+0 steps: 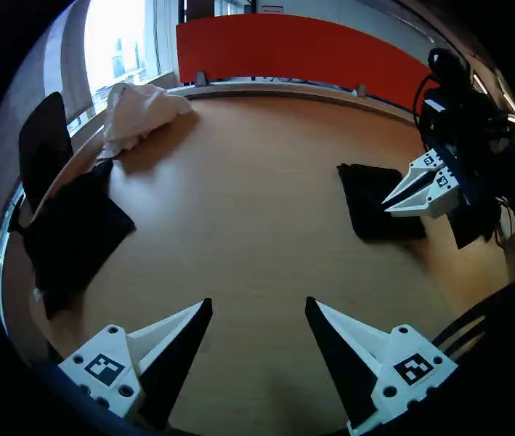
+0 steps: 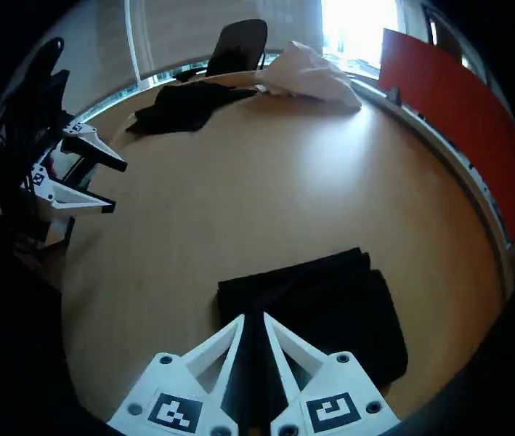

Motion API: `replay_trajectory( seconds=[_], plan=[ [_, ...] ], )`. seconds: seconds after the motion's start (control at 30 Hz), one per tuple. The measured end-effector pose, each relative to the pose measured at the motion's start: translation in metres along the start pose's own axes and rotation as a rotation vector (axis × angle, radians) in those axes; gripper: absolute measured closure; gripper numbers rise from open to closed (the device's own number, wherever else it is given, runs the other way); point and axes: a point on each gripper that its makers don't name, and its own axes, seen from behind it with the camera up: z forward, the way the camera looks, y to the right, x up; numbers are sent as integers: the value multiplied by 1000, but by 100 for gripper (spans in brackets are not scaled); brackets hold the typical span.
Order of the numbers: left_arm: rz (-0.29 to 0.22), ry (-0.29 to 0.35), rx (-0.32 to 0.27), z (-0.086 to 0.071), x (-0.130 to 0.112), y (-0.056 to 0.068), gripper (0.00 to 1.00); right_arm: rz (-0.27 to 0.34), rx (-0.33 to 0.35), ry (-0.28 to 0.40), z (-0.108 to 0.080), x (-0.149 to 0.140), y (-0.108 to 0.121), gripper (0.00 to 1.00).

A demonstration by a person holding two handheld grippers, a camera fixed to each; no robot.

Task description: Fold towel

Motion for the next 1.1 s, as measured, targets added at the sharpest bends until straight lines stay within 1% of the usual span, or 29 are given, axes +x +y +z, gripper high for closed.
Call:
replay_trajectory(
  seconds=[0.27,0.5,0.57,0.6,0.77,0.8,1.1],
  plan=[
    [8,0,-9,2,1,2,5,21,5,12,1,-1,-1,95],
    [15,1,-10,2,1,2,5,22,11,21,-1,1,-3,87],
    [14,0,-9,2,1,2,5,21,13,28,-2,3,-4,81],
    [14,-1,-9,2,0,2,5,21,13,31,-3,4,-4,77],
    [14,-2,-7,1,-1,1,5,17,15,35,-7,3,-7,39],
    [15,-1,-7,1,0,1,5,17,14,36,-8,2,-7,33],
    [4,1,-11,1,2,0,5,42,-12,50,-16,-4,-5,32]
  ],
)
